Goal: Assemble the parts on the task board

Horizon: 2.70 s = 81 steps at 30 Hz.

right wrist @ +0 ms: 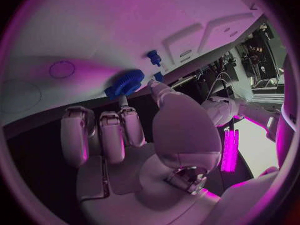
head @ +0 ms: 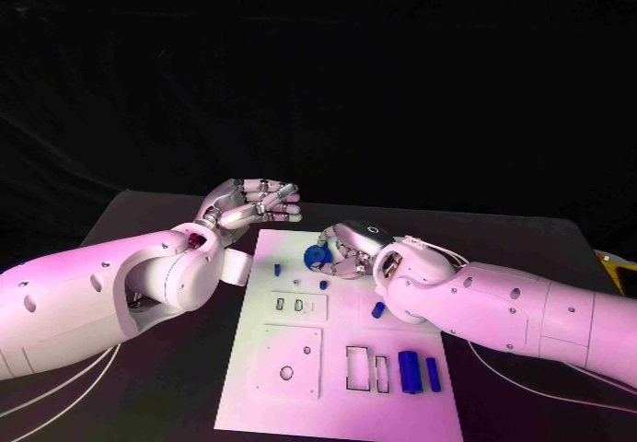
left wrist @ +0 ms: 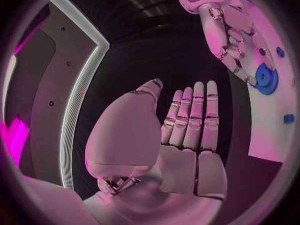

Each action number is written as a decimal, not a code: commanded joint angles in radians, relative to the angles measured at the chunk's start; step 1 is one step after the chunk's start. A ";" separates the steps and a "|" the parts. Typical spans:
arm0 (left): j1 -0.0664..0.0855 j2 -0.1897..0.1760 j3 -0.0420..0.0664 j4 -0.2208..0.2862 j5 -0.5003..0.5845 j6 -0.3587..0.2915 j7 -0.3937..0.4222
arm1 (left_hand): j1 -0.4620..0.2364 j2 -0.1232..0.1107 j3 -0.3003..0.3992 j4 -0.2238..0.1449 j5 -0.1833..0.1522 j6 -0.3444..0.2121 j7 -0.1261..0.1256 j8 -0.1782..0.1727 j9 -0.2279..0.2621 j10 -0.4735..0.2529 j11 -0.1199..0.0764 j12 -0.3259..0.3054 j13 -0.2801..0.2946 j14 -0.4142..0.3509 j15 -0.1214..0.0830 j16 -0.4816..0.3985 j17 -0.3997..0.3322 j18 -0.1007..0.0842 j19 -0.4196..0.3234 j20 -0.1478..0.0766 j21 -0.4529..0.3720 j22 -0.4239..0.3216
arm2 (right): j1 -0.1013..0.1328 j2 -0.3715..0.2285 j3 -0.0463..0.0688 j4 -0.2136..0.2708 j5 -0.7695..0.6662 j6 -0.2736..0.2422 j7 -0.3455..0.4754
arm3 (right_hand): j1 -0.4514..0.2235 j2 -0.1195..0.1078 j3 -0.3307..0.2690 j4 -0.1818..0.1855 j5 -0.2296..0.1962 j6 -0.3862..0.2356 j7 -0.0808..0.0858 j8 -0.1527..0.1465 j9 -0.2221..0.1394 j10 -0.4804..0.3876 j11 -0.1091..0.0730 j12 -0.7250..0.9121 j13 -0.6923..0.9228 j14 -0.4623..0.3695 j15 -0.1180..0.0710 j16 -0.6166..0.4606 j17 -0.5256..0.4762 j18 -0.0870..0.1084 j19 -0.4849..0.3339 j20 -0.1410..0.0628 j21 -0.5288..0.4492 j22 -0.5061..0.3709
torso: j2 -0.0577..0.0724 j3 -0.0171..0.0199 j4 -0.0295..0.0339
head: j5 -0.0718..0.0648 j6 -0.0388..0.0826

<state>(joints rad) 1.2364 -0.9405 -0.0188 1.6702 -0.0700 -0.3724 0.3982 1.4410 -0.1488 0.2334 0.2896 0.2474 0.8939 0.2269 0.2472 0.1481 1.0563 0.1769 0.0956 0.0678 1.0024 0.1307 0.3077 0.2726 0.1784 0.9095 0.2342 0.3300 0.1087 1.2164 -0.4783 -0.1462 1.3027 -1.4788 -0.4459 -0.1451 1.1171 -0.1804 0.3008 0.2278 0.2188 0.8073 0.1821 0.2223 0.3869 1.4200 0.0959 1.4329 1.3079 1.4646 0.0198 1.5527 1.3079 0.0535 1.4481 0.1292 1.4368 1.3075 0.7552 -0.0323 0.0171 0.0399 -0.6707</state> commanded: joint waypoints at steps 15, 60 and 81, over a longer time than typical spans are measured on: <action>0.001 -0.002 0.001 0.001 0.002 0.007 0.006 | -0.002 0.005 0.004 -0.003 -0.004 -0.009 0.004 -0.007 -0.001 -0.006 -0.002 -0.005 0.002 -0.009 -0.002 -0.004 0.001 0.005 -0.002 0.005 -0.004 -0.001 | -0.007 -0.051 -0.005 0.029 0.015 -0.010 0.005 | -0.001 0.009 -0.003 0.011 0.021 0.007 -0.004 -0.001 -0.001 0.013 -0.001 0.010 0.092 0.093 0.003 0.004 0.203 -0.010 0.010 0.000 0.007 0.120 | 0.000 0.0012 -0.0006 | 0.002 -0.001; -0.001 -0.001 0.000 -0.036 0.014 0.061 0.014 | 0.007 0.011 0.016 -0.002 -0.004 0.016 -0.011 0.006 0.005 0.029 -0.015 0.002 0.006 -0.004 -0.009 -0.009 0.015 0.006 0.002 0.004 -0.005 -0.006 | -0.013 -0.428 0.002 0.067 0.418 0.091 0.332 | 0.207 -0.027 0.119 -0.187 0.005 0.021 0.002 -0.045 -0.025 -0.023 0.001 -0.029 0.046 0.089 0.003 -0.002 0.188 -0.002 -0.015 -0.004 -0.028 0.099 | -0.023 0.0317 -0.0321 | -0.013 -0.016; -0.001 -0.003 0.000 -0.035 0.014 0.054 0.007 | 0.006 0.004 0.016 -0.003 -0.005 0.010 -0.004 0.001 0.003 0.025 -0.010 -0.004 0.004 -0.004 -0.007 -0.011 0.018 0.005 0.002 0.003 -0.005 -0.007 | -0.037 -0.387 0.002 0.043 0.397 0.080 0.304 | 0.195 -0.015 0.126 -0.185 0.003 0.032 0.002 -0.038 -0.022 -0.009 0.001 -0.015 0.062 0.091 0.004 0.000 0.195 -0.003 -0.010 0.000 -0.023 0.105 | -0.024 0.0303 -0.0328 | 0.010 -0.019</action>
<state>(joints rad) 1.2346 -0.9449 -0.0196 1.6335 -0.0600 -0.3307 0.3996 1.4453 -0.1445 0.2431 0.2855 0.2474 0.9029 0.2178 0.2483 0.1520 1.0797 0.1607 0.0920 0.0721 0.9987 0.1270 0.3033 0.2899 0.1784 0.9095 0.2342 0.3301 0.1031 1.1806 -0.8670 -0.1439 1.3460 -1.0639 -0.3702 0.1677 1.3192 -0.1983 0.4224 0.0426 0.2205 0.8322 0.1823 0.1813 0.3645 1.4052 0.0960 1.4149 1.3080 1.4664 0.0144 1.5527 1.3073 0.0536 1.4369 0.1251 1.4067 1.3074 0.7309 -0.0017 -0.0152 0.0466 -0.6920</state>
